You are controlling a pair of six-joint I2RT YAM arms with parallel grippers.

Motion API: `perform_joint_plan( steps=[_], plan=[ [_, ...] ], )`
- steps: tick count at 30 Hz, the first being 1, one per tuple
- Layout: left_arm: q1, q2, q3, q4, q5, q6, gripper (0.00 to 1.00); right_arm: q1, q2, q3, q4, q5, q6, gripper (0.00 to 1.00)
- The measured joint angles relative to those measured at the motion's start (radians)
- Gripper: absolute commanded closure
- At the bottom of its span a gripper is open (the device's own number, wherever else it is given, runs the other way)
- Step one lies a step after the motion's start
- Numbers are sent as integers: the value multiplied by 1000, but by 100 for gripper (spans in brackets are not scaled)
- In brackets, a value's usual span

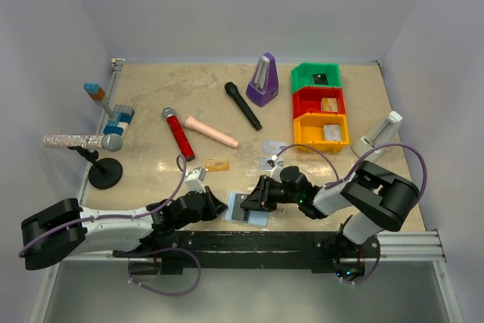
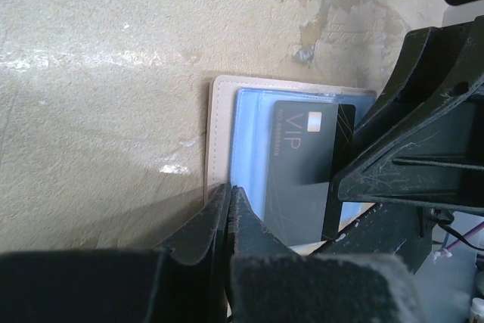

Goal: Take the credit cards out of the card holder
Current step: Remove the credit card from the card holder.

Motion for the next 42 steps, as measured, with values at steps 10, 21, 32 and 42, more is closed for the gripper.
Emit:
perform_joint_plan(
  steps=[10, 21, 32, 42],
  plan=[
    [0, 10, 0, 13, 0, -1, 100, -3, -5, -2, 6, 0, 0, 78],
    [0, 11, 0, 13, 0, -1, 100, -20, -53, -19, 1, -2, -6, 89],
    [0, 11, 0, 13, 0, -1, 100, -37, -93, -31, -14, -3, -13, 86],
    [0, 12, 0, 14, 0, -1, 100, -49, -135, -33, -69, -14, -37, 100]
  ],
)
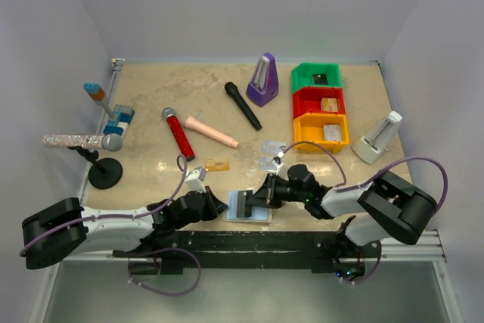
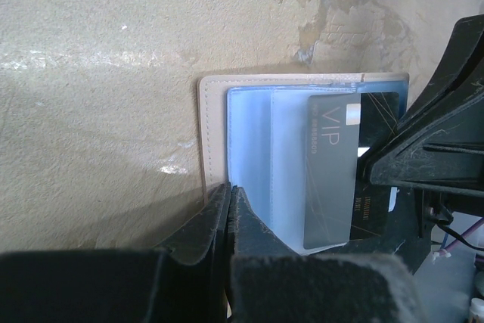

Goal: Take the credit cards out of the card holder
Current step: Remove the credit card from the card holder.

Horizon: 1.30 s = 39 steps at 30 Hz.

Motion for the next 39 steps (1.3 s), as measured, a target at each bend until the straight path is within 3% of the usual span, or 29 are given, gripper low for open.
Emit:
perform_joint_plan(
  steps=[10, 22, 23, 27, 30, 34, 39],
  plan=[
    [0, -4, 0, -3, 0, 0, 100, -32, -116, -13, -119, -3, -39, 100],
    [-2, -98, -6, -95, -6, -1, 100, -49, -360, 42, -486, 26, -187, 100],
    [-2, -117, -8, -113, -8, 0, 96, -49, -383, 54, -522, 31, -203, 100],
    [-2, -215, -11, -212, -15, 27, 55, -49, -459, 116, -673, 54, -282, 100],
    [-3, -320, 5, -299, -18, 81, 38, -49, -502, 178, -793, 68, -352, 100],
    [-2, -412, 64, -389, -19, 153, 30, -49, -533, 281, -942, 77, -462, 100],
    [-1, -446, 192, -441, 0, 244, 28, -49, -525, 389, -1083, 39, -600, 100]
  ],
)
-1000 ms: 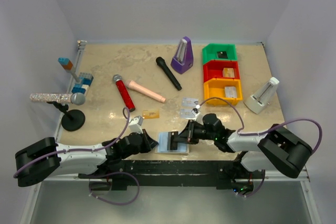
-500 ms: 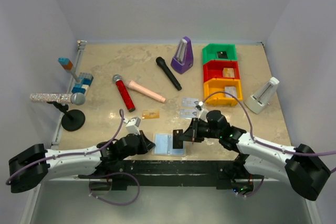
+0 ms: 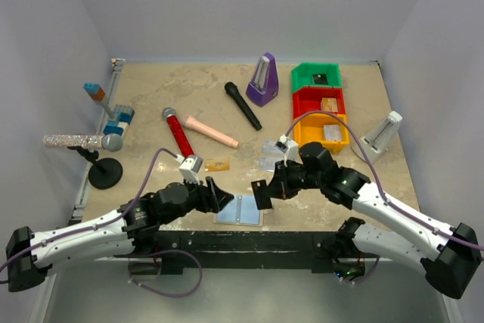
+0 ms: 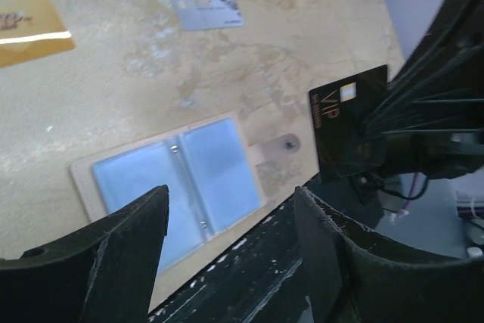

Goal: Take the credit cards out of the card holder
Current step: Remove the credit card from the card holder, then place the credit card at the center of the board.

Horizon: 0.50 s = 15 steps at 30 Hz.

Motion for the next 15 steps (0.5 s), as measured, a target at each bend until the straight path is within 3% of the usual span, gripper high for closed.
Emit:
perform_joint_plan(
  steps=[5, 15],
  plan=[
    [9, -32, 92, 11, 123, 118, 28, 2, 43, 84, -100, -181, -143, 100],
    [16, 18, 187, 101, 550, 296, 32, 56, 23, 138, -241, -434, -324, 100]
  ],
)
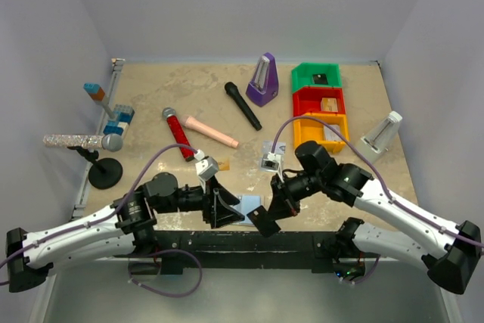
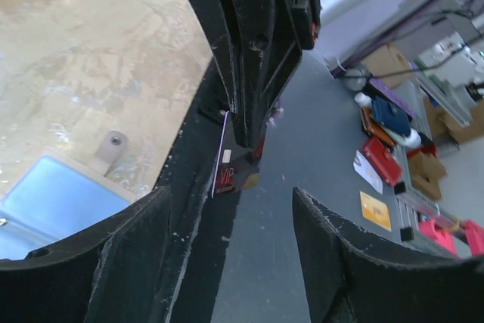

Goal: Take the credit cards out of the card holder
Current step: Place the credit card at the center of the board.

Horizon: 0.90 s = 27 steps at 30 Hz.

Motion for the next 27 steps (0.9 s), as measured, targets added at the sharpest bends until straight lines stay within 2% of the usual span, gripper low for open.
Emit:
perform_joint_plan(
  steps=[7, 19, 22, 27],
  plan=[
    [1, 83, 1, 71, 156, 27, 37, 33, -3, 8, -12, -86, -35, 100],
    [3, 162, 6, 148, 265, 27, 44, 67, 18, 37, -22, -108, -58, 100],
    [3, 178, 6, 166, 285, 24, 49, 71, 24, 37, -22, -107, -58, 100],
    [3, 200, 6, 196, 314, 23, 63, 77, 31, 37, -22, -105, -58, 100]
  ],
)
